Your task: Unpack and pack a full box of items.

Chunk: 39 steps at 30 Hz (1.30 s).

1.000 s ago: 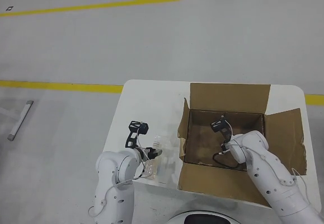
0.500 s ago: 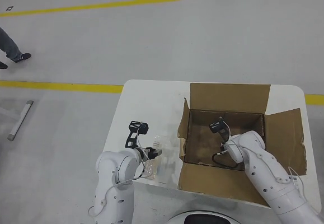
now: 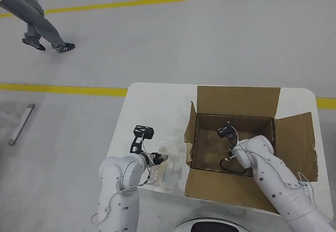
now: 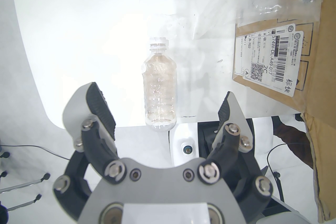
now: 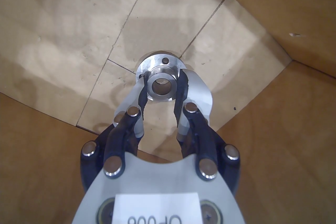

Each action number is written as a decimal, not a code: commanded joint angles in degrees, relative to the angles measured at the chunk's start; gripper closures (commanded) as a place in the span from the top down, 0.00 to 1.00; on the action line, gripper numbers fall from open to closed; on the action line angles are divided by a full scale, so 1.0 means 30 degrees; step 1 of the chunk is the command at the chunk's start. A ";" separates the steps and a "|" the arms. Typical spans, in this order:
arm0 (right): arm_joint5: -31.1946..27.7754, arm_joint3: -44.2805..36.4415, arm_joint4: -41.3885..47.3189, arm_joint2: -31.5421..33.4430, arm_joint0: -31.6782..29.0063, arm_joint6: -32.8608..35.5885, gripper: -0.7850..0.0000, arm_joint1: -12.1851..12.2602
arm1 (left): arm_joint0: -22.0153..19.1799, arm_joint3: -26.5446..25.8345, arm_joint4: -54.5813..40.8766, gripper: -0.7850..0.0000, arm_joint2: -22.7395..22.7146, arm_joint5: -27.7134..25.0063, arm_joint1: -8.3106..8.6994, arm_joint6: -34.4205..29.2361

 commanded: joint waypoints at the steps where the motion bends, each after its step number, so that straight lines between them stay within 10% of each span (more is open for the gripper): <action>1: 0.0001 0.0026 -0.0001 -0.0007 0.0032 -0.0010 0.04 -0.0008 | 0.0000 0.0000 0.0000 1.00 0.0000 0.0000 0.0000 0.0000; 13: -0.0784 -0.6295 0.1494 0.2305 -0.1746 -0.0965 0.00 0.0354 | 0.0000 0.0000 0.0000 1.00 0.0000 0.0000 0.0000 0.0000; 25: -0.0164 -1.6726 0.7350 1.0811 -0.7710 -0.5210 0.00 0.0872 | 0.0000 0.0000 0.0000 1.00 0.0000 0.0000 0.0000 0.0000; 33: 0.0998 -1.7573 0.8145 1.5677 -1.0426 -0.6981 0.00 0.0955 | 0.0000 0.0000 0.0000 1.00 0.0000 0.0000 0.0000 0.0000; 39: 0.2171 -1.6378 0.6320 1.7029 -1.1165 -0.4277 0.00 0.1138 | 0.0000 0.0000 0.0000 1.00 0.0000 0.0000 0.0000 0.0000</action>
